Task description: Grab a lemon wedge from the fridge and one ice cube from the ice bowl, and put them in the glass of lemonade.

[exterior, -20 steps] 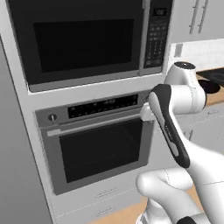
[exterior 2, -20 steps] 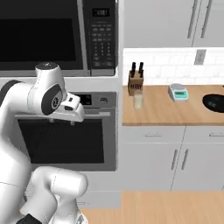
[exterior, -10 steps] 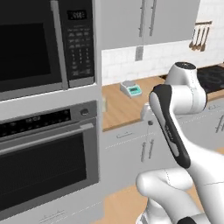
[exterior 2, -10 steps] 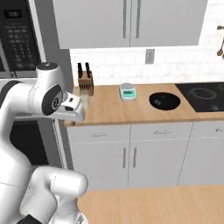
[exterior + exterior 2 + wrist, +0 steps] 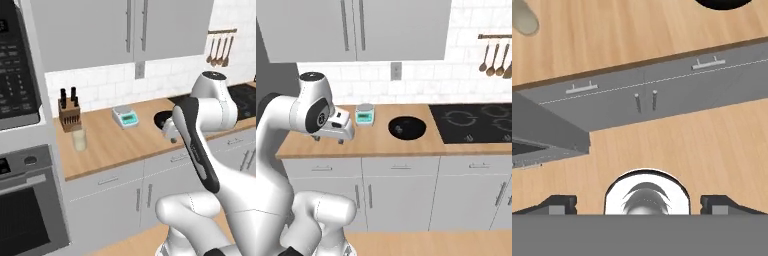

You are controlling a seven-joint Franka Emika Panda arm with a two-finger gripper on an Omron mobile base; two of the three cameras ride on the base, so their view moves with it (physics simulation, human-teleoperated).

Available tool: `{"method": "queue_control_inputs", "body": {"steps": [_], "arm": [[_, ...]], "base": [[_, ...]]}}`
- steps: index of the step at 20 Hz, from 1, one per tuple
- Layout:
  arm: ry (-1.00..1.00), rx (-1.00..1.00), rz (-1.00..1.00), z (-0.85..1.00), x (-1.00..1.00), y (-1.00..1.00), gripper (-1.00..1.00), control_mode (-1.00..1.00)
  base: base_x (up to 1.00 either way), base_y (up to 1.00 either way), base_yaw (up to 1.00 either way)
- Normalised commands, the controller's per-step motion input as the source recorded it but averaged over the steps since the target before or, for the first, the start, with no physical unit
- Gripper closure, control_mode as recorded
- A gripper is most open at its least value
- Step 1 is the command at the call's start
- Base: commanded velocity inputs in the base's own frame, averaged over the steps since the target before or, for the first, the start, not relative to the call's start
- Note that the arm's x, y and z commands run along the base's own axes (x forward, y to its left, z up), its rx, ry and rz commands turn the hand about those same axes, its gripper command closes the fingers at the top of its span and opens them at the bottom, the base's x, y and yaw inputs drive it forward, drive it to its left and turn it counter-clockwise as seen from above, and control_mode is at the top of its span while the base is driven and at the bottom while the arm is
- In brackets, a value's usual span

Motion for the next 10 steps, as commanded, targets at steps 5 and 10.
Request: {"method": "queue_control_inputs", "body": {"steps": [5,10], "arm": [[0.00,0.00,0.00,0.00,0.00,0.00,-1.00,1.00],[0.00,0.00,0.00,0.00,0.00,0.00,-1.00,1.00]], "base": [[0.81,-0.32,0.24],[0.72,0.00,0.36]]}}
